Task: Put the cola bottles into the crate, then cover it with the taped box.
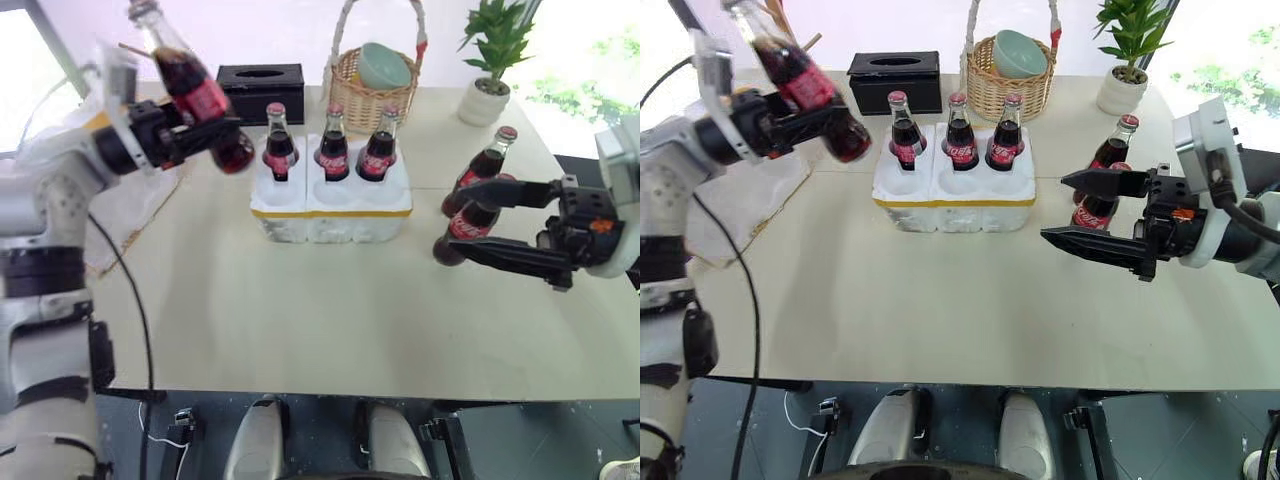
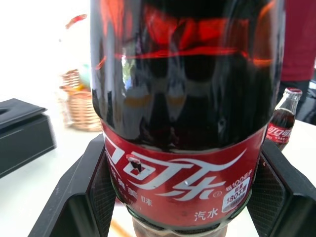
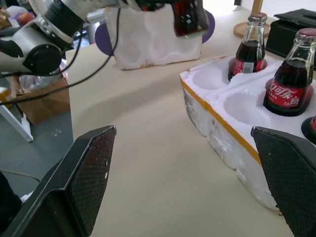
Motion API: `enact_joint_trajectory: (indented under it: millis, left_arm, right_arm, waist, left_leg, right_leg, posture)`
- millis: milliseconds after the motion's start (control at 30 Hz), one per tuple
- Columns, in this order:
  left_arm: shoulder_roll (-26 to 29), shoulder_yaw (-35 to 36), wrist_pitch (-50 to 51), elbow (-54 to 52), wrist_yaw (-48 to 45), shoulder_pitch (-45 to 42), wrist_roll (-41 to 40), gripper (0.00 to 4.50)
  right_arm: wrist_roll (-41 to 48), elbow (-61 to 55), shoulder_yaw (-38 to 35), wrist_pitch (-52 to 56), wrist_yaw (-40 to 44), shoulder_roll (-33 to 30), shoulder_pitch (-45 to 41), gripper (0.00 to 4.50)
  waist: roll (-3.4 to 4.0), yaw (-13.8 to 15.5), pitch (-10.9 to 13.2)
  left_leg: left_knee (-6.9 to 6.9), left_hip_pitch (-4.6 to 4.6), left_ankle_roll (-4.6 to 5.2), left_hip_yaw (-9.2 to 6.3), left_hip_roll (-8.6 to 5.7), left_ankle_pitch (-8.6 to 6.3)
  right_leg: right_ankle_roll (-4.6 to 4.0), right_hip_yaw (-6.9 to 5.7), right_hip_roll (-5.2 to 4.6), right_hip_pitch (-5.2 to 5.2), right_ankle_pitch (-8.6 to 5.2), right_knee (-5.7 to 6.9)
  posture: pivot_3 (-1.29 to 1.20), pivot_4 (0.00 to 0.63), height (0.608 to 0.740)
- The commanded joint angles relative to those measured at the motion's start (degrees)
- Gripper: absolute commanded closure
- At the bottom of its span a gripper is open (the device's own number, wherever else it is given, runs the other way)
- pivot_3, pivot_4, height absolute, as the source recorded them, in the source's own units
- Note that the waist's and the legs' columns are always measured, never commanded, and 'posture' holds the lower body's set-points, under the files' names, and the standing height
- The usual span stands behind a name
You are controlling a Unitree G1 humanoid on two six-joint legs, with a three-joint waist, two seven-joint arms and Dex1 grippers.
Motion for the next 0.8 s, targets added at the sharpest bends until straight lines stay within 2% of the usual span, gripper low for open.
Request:
enact_joint_trajectory:
  millis: [33, 233, 467, 533, 600, 800]
  left_arm:
    - [-2.1, -3.5, -6.1, 4.6, -1.9, -3.1, 4.8, 1.68]
    - [-5.0, -5.6, -14.2, 13.3, -1.3, -4.9, 10.9, 1.68]
    - [-7.3, -8.1, -19.2, 12.4, -0.6, 0.1, 15.8, 1.68]
    - [-7.7, -8.1, -18.9, 11.9, -0.2, 1.1, 16.3, 0.62]
    - [-7.8, -8.0, -18.5, 11.1, -0.2, 2.0, 16.6, 0.03]
    - [-6.0, -5.7, -16.7, 6.5, -0.9, 3.7, 14.9, 0.03]
  right_arm:
    - [-0.5, -1.3, -1.3, -1.5, -1.0, 0.5, 0.8, 0.00]
    - [-0.4, -2.0, -2.5, -2.0, -2.2, 1.3, 3.2, 0.00]
    - [-1.9, -2.0, -1.7, -3.1, -3.5, 2.4, 4.7, 0.00]
    - [-2.2, -1.6, -1.0, -3.3, -3.9, 2.4, 4.2, 0.00]
    - [-2.5, -1.2, -0.4, -3.5, -4.5, 2.4, 3.5, 0.00]
    - [-4.4, -1.4, -0.3, -4.2, -7.2, 2.8, 3.8, 0.00]
  waist:
    - [-0.04, -0.2, 0.0]
    - [-0.07, -1.2, 0.0]
    - [-0.06, -0.9, 0.0]
    - [-0.05, -0.9, 0.0]
    - [-0.03, -0.9, 0.0]
    - [-0.03, -0.9, 0.0]
  left_leg:
    - [0.00, -0.01, 0.00, 0.00, 0.00, 0.00]
    - [0.04, -0.64, 0.01, -0.01, 0.00, 0.01]
    - [0.14, -0.78, 0.01, 0.00, 0.00, 0.02]
    - [0.15, -0.77, 0.01, 0.00, 0.00, 0.02]
    - [0.15, -0.74, 0.01, 0.00, 0.00, 0.02]
    - [0.17, -0.74, 0.01, -0.01, 0.00, 0.02]
  right_leg:
    - [0.00, 0.00, 0.00, 0.00, 0.00, -0.01]
    - [0.02, 0.01, 0.01, -0.66, 0.02, 0.11]
    - [0.11, 0.02, 0.00, -0.79, 0.08, 0.14]
    - [0.11, 0.02, 0.00, -0.78, 0.08, 0.15]
    - [0.11, 0.03, 0.00, -0.73, 0.08, 0.15]
    - [0.12, 0.03, -0.01, -0.73, 0.09, 0.15]
  posture:
    - [0.00, 0.150, 0.736]
    - [0.00, 0.150, 0.736]
    - [0.00, 0.150, 0.736]
    - [0.00, 0.150, 0.736]
    - [0.00, 0.150, 0.736]
    - [0.00, 0.150, 0.736]
